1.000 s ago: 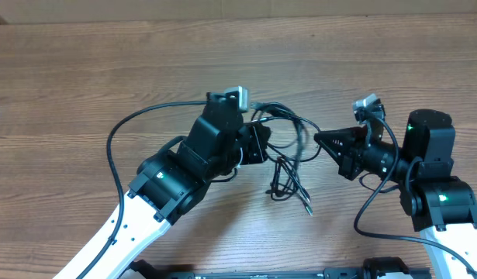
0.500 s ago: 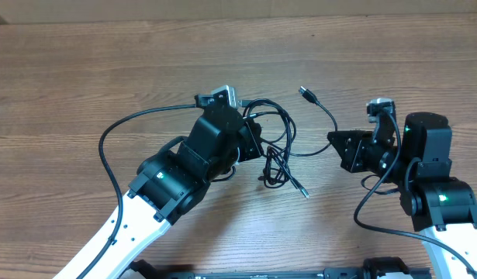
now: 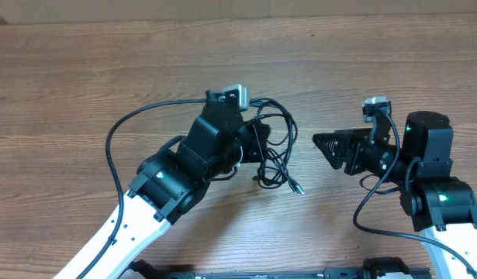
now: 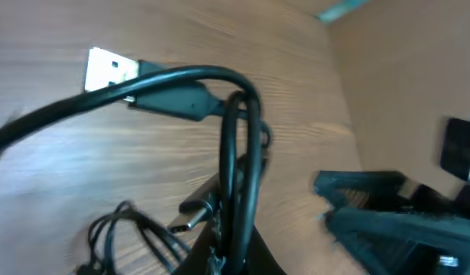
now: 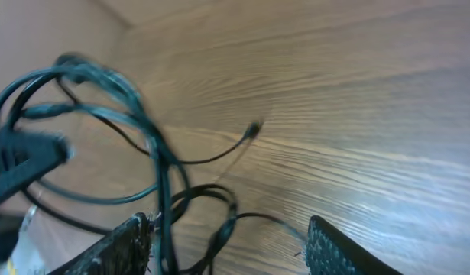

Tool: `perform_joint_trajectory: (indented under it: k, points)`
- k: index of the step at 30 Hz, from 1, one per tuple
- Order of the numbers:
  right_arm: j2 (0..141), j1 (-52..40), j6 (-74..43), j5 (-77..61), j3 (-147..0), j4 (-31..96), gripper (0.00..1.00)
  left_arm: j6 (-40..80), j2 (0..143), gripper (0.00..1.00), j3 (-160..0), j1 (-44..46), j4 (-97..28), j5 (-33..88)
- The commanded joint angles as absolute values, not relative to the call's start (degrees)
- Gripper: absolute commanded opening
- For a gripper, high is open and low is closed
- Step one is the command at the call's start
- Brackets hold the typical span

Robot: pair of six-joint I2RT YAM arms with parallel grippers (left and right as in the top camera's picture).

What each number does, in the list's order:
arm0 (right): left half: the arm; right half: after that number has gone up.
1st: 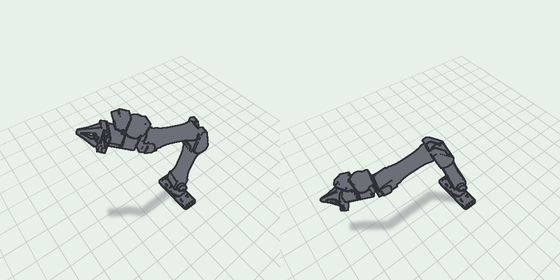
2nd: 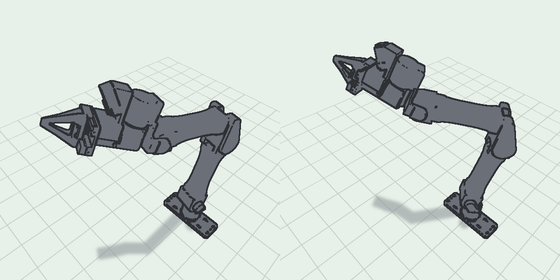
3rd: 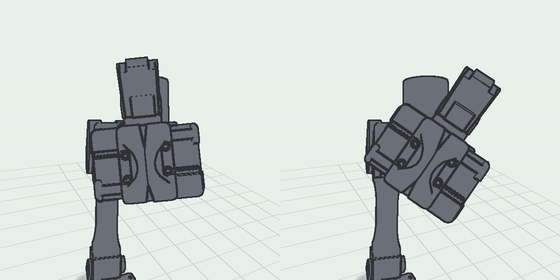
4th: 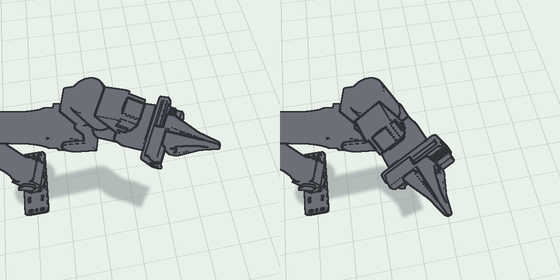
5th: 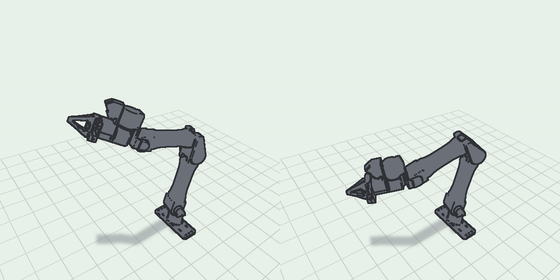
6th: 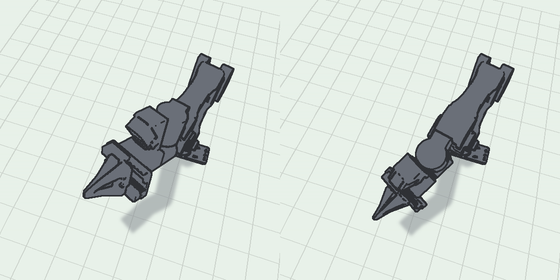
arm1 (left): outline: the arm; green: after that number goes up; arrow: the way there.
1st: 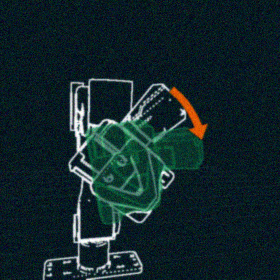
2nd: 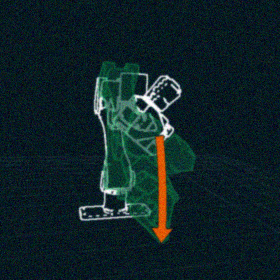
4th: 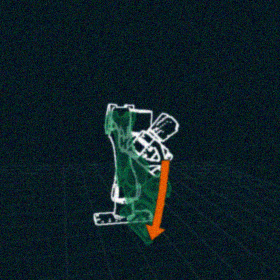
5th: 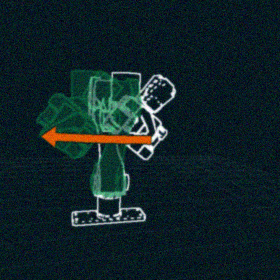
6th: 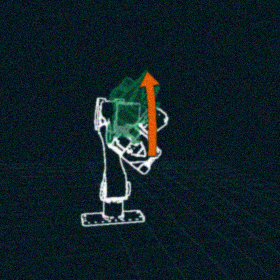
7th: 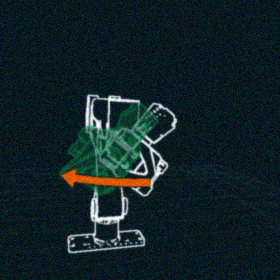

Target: Untangle cables

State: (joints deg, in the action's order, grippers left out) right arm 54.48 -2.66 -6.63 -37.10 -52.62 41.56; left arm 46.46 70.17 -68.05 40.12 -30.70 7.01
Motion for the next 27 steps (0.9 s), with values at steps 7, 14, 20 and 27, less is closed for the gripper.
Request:
perform_joint_trajectory:
  k: [7,14,20,27]
  points:
    - [53.69,-2.52,3.62,-46.19,-53.65,37.76,0.59,40.07,68.99,0.04,-69.23,40.14,-26.57,18.24]
    - [53.69,-2.55,3.75,-46.19,-53.65,36.14,0.34,42.46,68.99,0.04,-69.23,40.16,-25.69,20.01]
    - [53.71,-2.55,3.79,-46.15,-53.65,36.03,0.17,42.48,69.01,0.04,-69.23,40.16,-25.23,21.58]
    - [53.71,-2.55,4.60,-46.11,-53.65,36.03,0.04,42.48,69.01,0.04,-69.23,40.16,-25.30,21.78]
